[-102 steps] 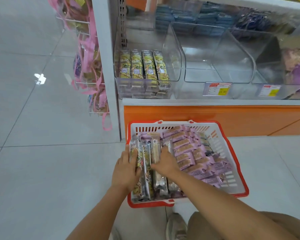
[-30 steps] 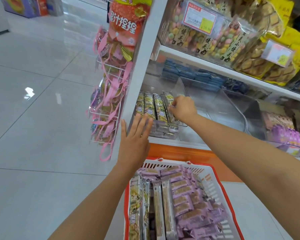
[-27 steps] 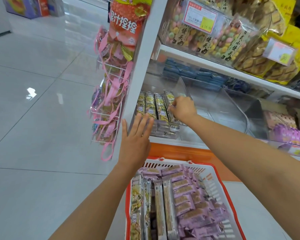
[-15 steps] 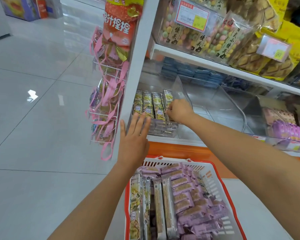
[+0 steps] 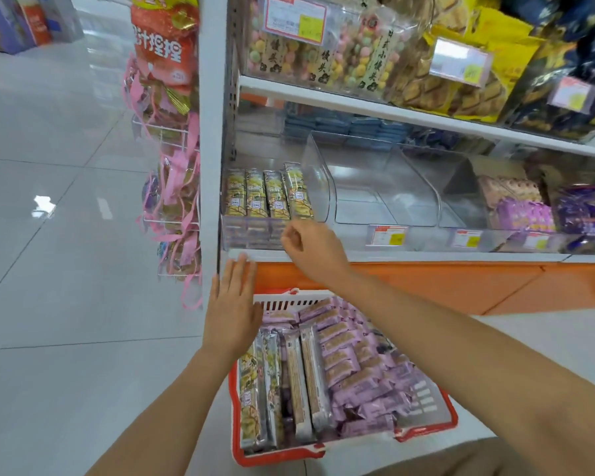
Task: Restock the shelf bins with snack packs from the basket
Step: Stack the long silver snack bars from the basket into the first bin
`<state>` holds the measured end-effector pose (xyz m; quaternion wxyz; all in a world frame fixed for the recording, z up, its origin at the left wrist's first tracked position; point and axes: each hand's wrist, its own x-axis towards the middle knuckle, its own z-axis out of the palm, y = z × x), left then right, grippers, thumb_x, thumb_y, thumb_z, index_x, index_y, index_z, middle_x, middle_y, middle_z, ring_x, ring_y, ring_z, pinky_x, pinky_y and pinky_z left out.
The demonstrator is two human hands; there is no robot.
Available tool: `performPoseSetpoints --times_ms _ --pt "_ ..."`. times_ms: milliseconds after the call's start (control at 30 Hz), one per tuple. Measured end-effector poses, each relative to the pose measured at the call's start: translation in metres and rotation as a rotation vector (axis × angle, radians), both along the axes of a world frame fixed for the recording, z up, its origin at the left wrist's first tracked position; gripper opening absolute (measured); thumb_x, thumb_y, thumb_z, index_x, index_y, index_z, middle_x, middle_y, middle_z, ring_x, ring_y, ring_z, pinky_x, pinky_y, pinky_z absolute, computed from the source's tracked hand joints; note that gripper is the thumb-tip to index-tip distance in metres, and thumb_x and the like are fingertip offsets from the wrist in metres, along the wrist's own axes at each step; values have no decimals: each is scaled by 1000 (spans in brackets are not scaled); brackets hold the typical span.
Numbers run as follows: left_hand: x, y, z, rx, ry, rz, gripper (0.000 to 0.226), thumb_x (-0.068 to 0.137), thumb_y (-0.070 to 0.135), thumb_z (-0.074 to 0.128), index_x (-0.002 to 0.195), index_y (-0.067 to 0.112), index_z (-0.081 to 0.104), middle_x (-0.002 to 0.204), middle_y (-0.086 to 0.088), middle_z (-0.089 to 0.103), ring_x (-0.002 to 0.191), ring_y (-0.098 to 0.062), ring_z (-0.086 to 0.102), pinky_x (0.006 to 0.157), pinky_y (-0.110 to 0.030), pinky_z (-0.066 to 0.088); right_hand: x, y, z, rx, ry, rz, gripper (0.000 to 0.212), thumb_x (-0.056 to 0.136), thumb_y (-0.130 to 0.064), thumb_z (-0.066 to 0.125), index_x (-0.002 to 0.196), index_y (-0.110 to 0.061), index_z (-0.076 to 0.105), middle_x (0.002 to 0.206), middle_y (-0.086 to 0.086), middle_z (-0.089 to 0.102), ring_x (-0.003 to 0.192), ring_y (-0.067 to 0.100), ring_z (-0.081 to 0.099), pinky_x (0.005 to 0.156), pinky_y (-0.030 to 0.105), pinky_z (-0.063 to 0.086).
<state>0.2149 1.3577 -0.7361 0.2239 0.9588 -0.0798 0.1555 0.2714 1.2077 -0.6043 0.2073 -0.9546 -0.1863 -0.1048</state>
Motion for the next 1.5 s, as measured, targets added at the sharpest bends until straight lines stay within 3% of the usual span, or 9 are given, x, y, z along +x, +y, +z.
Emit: performPoseSetpoints --times_ms 300,467,667,967,1067,1200,1300,1433,1500 --pt "-59 -13 -54 102 552 -32 60 107 38 22 156 27 -10 161 -1 -23 151 -26 -17 121 -45 -4 -60 -46 -120 -203 439 -167 26 98 -28 52 117 -11 53 91 6 64 86 26 65 67 30 47" --pt "-69 -18 -74 145 621 -71 62 107 38 23 156 26 -12 164 -4 -17 150 -26 -20 121 -46 -3 -76 -58 -170 -362 661 -280 70 98 -33 53 150 -4 17 135 21 51 107 33 62 73 35 52" --pt "-70 -18 -82 149 573 -55 65 104 35 32 157 26 -4 166 -3 -7 151 -25 -16 122 -46 5 -83 -61 -202 -370 760 -367 108 86 -38 71 154 -12 -9 144 20 41 128 34 47 95 41 50" --pt "-67 -18 -75 188 599 -46 66 103 38 35 158 27 0 166 -2 -1 152 -25 -11 123 -45 11 -76 -65 -193 -282 787 -386 102 86 -39 68 153 0 0 138 18 48 117 31 57 86 34 53" --pt "-63 -18 -69 207 624 -45 62 105 40 32 158 27 4 166 -3 4 152 -26 -7 122 -44 11 -71 -73 -175 -43 805 -369 75 89 -34 66 145 -3 27 119 13 61 97 25 62 77 32 51" --pt "-48 -19 -53 186 653 -39 52 105 37 32 155 24 26 161 -5 26 149 -27 14 120 -39 17 -60 -83 -147 216 847 -337 60 91 -29 63 145 -16 38 129 9 58 93 19 59 76 27 49" --pt "-36 -30 -33 -127 613 46 44 104 32 36 145 19 47 148 -10 47 137 -30 36 113 -37 29 -58 -84 -115 517 947 -295 44 96 -16 57 139 -17 49 116 3 60 90 15 57 74 24 49" --pt "-24 -49 5 -1011 749 186 46 103 38 47 142 13 50 136 -8 57 124 -28 52 104 -39 39 -62 -84 -83 761 1099 -162 31 96 -3 46 119 -20 58 95 1 60 81 15 55 68 25 45" --pt "-18 -51 18 -1259 764 216 50 97 48 55 133 13 56 127 -8 64 117 -26 57 97 -41 42 -64 -83 -72 812 1151 -128 36 95 1 42 118 -21 59 96 3 60 84 16 53 71 27 43"
